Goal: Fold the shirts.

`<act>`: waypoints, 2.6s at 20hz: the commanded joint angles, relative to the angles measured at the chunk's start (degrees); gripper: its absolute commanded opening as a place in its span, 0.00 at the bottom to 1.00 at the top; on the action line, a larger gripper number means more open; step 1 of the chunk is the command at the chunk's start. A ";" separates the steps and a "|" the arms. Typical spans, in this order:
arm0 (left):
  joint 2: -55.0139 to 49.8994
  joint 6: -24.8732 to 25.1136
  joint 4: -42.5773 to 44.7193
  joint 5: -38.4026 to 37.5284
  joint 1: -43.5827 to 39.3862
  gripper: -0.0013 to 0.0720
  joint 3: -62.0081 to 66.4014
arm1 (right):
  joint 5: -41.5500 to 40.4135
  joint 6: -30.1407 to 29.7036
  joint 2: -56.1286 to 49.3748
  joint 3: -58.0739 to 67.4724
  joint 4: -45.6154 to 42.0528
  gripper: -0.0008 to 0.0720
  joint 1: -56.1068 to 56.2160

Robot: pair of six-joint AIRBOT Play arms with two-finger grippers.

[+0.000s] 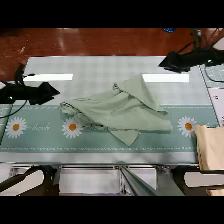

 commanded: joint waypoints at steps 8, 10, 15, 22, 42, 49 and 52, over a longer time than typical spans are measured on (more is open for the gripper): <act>0.63 11.39 -16.57 -4.17 -5.35 0.71 -13.38 | -4.66 -0.35 19.28 -37.00 -5.33 0.56 -22.40; -1.46 10.60 -16.61 -2.51 -10.12 0.71 -12.90 | -5.25 -2.67 20.85 -43.06 -3.91 0.56 -22.40; -8.76 9.42 -16.96 -2.45 -17.05 0.71 -10.38 | -5.66 -4.39 20.94 -47.12 -4.24 0.56 -22.40; -14.23 11.26 -19.58 -2.93 -21.59 0.05 -4.20 | -0.98 -3.08 19.91 -47.28 -8.33 0.56 -22.40; -12.50 9.90 -19.54 -14.58 -15.93 0.05 15.15 | 4.81 -11.63 13.75 -22.23 16.28 0.04 -3.78; -5.16 -0.76 -16.85 -19.10 -10.58 0.05 53.86 | 2.21 -5.55 24.09 24.24 8.61 0.04 -4.00; -0.28 -2.95 -10.36 -23.78 -10.56 0.05 65.22 | 1.31 -4.55 33.18 28.65 0.35 0.04 -4.00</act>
